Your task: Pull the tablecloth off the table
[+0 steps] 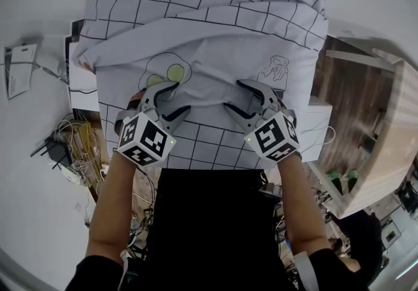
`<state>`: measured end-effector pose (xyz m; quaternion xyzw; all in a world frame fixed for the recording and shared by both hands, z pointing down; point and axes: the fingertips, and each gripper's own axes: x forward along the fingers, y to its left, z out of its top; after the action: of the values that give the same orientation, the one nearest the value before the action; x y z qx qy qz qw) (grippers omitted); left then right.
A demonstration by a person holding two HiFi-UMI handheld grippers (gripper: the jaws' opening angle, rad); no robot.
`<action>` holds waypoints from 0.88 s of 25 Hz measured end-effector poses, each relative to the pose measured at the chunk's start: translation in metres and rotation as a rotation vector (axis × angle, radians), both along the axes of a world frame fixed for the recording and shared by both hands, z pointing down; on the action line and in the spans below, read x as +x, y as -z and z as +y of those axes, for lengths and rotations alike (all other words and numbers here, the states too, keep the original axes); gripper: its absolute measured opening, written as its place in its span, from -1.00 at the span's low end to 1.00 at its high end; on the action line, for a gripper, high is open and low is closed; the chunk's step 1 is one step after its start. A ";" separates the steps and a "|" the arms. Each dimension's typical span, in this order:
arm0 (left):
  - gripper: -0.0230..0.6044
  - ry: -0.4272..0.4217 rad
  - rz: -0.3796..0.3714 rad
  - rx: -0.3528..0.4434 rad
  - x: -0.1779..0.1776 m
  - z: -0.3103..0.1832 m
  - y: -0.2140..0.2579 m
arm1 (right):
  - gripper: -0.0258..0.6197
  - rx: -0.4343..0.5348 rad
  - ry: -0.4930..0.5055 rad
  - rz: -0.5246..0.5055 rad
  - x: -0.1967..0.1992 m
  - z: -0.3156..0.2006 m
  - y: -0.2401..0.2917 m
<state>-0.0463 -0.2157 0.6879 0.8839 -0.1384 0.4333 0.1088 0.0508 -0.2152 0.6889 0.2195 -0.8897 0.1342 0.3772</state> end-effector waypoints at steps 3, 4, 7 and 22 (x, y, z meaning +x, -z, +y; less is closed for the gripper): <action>-0.25 -0.007 0.002 -0.009 0.002 0.004 0.001 | -0.21 -0.012 0.004 0.007 0.000 0.002 0.000; -0.32 -0.009 0.002 -0.014 0.003 0.006 0.001 | -0.25 -0.016 0.002 0.010 0.001 0.003 0.000; -0.56 -0.012 0.010 -0.034 0.006 0.010 0.001 | -0.47 -0.027 -0.006 0.014 0.002 0.003 0.000; -0.85 0.029 0.029 -0.055 0.010 0.016 0.001 | -0.84 -0.059 0.005 0.036 0.002 0.009 -0.001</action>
<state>-0.0358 -0.1998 0.6874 0.8848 -0.1375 0.4223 0.1412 0.0531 -0.2063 0.6899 0.2083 -0.8790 0.1554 0.3997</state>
